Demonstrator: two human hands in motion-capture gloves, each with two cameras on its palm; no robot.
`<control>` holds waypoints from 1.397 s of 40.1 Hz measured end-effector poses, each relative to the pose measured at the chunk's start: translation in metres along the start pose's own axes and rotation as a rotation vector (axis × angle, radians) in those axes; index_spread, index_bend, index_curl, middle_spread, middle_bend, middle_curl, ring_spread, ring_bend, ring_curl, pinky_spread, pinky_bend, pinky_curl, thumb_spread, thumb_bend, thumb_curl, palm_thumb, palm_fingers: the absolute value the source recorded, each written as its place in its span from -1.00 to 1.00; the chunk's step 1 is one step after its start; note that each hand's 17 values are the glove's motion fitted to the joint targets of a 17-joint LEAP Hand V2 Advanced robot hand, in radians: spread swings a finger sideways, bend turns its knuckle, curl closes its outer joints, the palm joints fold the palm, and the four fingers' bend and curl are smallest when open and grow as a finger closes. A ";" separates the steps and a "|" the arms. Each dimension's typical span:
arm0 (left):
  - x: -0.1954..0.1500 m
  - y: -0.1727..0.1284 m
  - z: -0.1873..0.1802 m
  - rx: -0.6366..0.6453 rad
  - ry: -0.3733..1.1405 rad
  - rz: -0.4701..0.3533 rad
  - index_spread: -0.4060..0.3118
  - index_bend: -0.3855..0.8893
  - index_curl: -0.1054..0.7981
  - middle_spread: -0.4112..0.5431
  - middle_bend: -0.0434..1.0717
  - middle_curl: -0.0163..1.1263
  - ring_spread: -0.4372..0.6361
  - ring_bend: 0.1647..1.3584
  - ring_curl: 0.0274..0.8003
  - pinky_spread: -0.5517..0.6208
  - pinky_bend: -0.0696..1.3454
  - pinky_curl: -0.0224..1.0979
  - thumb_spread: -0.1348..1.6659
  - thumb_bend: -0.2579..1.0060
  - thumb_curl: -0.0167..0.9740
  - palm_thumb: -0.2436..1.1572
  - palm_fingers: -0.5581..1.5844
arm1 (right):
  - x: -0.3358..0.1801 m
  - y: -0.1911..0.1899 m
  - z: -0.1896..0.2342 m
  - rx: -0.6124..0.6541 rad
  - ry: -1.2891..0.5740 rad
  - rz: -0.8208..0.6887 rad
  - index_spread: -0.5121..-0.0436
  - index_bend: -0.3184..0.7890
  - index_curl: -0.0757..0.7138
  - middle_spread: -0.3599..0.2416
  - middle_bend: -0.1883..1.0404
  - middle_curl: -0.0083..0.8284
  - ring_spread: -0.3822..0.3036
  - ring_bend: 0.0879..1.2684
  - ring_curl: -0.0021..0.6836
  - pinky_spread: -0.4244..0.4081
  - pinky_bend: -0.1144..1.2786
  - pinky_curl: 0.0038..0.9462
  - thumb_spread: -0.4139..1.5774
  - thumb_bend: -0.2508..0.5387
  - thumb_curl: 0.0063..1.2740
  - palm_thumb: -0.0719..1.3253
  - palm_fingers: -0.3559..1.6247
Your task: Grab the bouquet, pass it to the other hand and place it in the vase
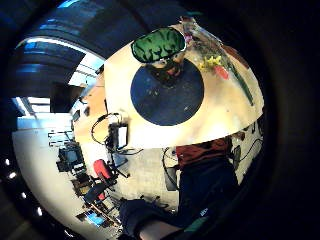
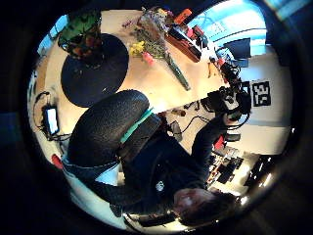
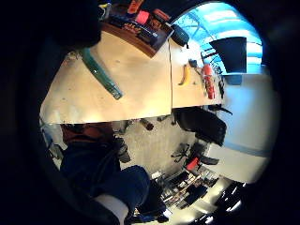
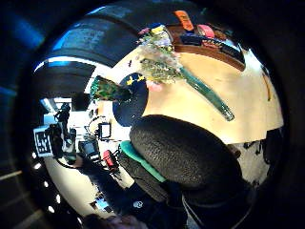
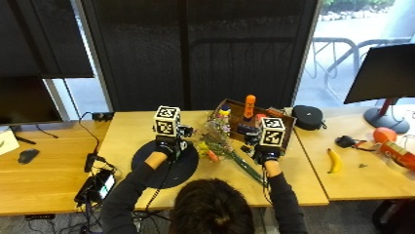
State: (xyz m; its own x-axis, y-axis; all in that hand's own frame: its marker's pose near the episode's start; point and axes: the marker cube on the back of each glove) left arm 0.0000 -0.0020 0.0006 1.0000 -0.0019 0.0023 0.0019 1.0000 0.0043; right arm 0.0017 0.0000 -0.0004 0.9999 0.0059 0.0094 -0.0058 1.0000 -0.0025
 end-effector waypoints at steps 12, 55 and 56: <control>-0.002 0.003 0.004 -0.017 0.011 -0.013 0.05 -0.11 -0.37 0.13 -0.62 -0.71 0.16 -0.47 -0.58 0.48 -0.47 -0.66 0.11 -0.55 -0.74 -0.45 -0.18 | 0.012 -0.006 0.001 0.045 -0.065 0.019 -0.19 -0.20 -0.49 -0.24 -0.23 -0.52 -0.02 -0.37 -0.39 0.28 -0.28 -0.56 0.37 -0.13 -0.86 -0.59 -0.17; -0.010 0.041 0.024 0.025 0.084 0.088 0.03 -0.14 -0.06 0.18 -0.62 -0.49 0.20 -0.37 -0.36 0.47 -0.42 -0.40 0.32 -0.63 -0.44 -0.46 -0.24 | 0.058 -0.072 0.139 -0.438 -0.115 0.336 0.25 -0.30 -0.57 0.19 -0.15 -0.11 -0.03 -0.05 0.00 0.25 0.00 -0.25 0.47 -0.38 -0.56 -0.20 -0.09; -0.010 0.041 0.025 0.024 0.085 0.086 0.03 -0.14 -0.05 0.18 -0.62 -0.49 0.20 -0.37 -0.35 0.47 -0.42 -0.40 0.32 -0.63 -0.44 -0.46 -0.24 | 0.058 -0.072 0.146 -0.483 -0.124 0.347 0.25 -0.30 -0.57 0.17 -0.15 -0.11 -0.05 -0.04 0.00 0.24 0.00 -0.24 0.47 -0.39 -0.56 -0.19 -0.08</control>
State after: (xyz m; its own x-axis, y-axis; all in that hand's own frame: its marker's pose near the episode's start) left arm -0.0104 0.0385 0.0256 0.9931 0.0856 -0.0807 -0.0833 0.9960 0.0320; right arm 0.0589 -0.0713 0.1465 0.9318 0.3603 0.0430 -0.2972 0.8257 -0.4795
